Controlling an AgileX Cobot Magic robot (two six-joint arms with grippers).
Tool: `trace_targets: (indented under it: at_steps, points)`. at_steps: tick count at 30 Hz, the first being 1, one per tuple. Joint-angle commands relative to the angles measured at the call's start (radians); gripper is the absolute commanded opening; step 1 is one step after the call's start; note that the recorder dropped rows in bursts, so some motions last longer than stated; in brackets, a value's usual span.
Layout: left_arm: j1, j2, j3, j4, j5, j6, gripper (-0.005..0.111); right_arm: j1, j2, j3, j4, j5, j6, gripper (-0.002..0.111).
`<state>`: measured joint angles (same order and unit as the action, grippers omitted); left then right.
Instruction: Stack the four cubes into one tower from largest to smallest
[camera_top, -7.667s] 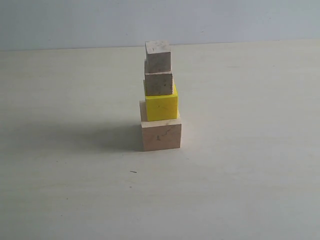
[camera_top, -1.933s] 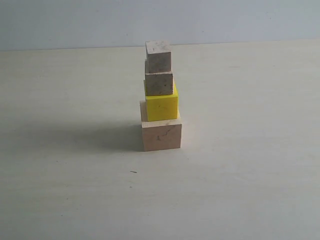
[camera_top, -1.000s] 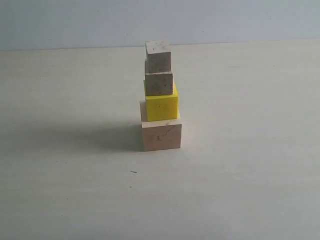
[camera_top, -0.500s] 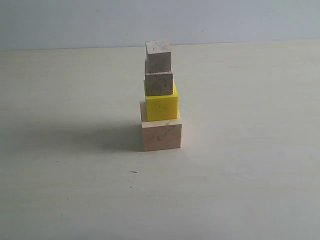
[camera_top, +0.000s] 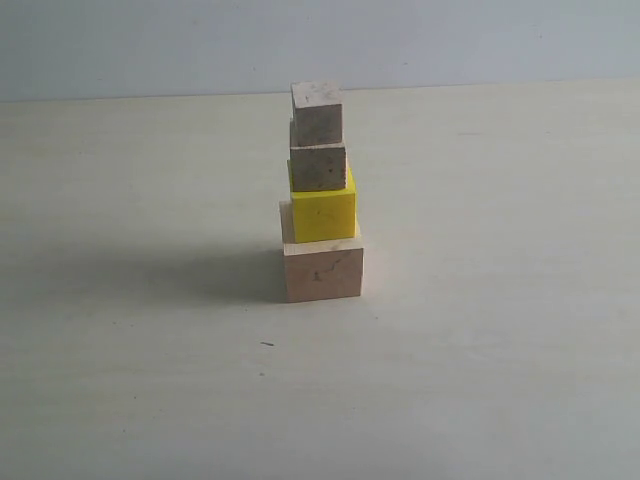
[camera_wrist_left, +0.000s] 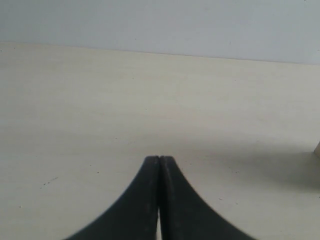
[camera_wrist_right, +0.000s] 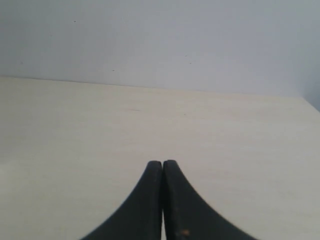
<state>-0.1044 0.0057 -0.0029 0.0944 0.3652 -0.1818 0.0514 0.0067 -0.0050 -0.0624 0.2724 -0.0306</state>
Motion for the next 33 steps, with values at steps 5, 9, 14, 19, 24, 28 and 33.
trace_targets:
  at_steps: [5, 9, 14, 19, 24, 28, 33]
  points:
    - [0.004, -0.006, 0.003, -0.01, -0.01, -0.005, 0.001, -0.004, -0.007, 0.005, 0.004, -0.001, -0.003, 0.0]
    - [0.004, -0.006, 0.003, -0.01, -0.01, -0.005, 0.001, -0.004, -0.007, 0.005, 0.004, -0.001, -0.003, 0.0]
    - [0.004, -0.006, 0.003, -0.01, -0.01, -0.005, 0.001, -0.004, -0.007, 0.005, 0.004, -0.001, -0.003, 0.0]
    - [0.004, -0.006, 0.003, -0.01, -0.01, -0.005, 0.001, -0.004, -0.007, 0.005, 0.004, -0.001, -0.003, 0.0]
    - [0.004, -0.006, 0.003, -0.01, -0.01, -0.005, 0.001, -0.004, -0.007, 0.005, 0.004, -0.001, -0.003, 0.0]
    - [0.004, -0.006, 0.003, -0.01, -0.01, -0.005, 0.001, -0.004, -0.007, 0.005, 0.014, -0.001, -0.003, 0.0]
    - [0.004, -0.006, 0.003, -0.01, -0.01, -0.005, 0.001, -0.004, -0.007, 0.005, 0.03, -0.001, -0.003, 0.0]
